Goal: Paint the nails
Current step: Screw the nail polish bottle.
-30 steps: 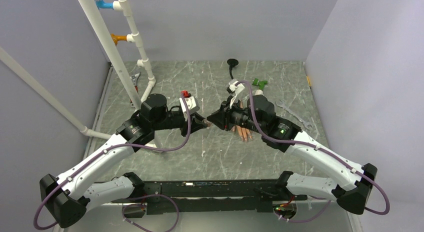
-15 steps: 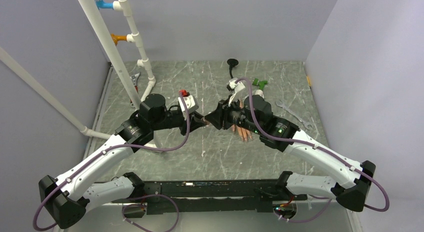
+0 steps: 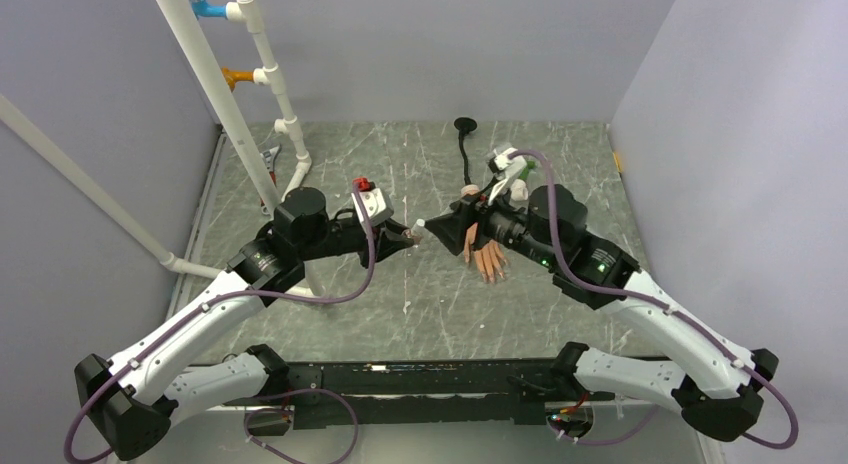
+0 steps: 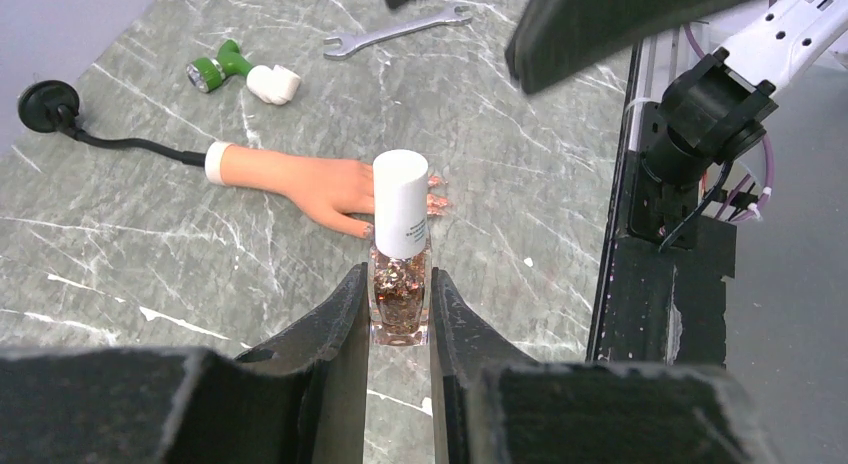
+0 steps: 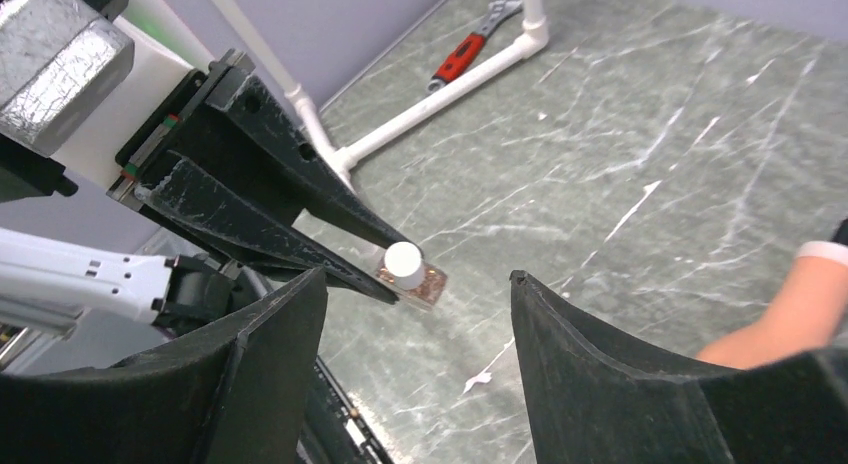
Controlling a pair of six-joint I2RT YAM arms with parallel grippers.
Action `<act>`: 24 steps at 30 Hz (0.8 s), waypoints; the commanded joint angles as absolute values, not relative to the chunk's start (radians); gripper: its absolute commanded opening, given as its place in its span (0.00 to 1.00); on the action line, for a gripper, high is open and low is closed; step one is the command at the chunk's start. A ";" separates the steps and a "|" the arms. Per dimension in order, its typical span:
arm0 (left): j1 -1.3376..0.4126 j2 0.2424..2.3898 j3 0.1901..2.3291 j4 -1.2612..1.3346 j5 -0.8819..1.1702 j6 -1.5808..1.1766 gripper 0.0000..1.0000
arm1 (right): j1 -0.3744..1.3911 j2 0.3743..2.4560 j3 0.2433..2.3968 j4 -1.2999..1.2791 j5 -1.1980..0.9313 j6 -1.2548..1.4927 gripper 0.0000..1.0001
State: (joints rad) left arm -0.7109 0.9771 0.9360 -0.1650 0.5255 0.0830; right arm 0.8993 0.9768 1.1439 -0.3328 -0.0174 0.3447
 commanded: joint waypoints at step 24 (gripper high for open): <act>-0.741 1.019 0.984 -0.138 0.829 0.112 0.00 | 0.796 0.920 1.170 -0.496 -0.614 -0.180 0.65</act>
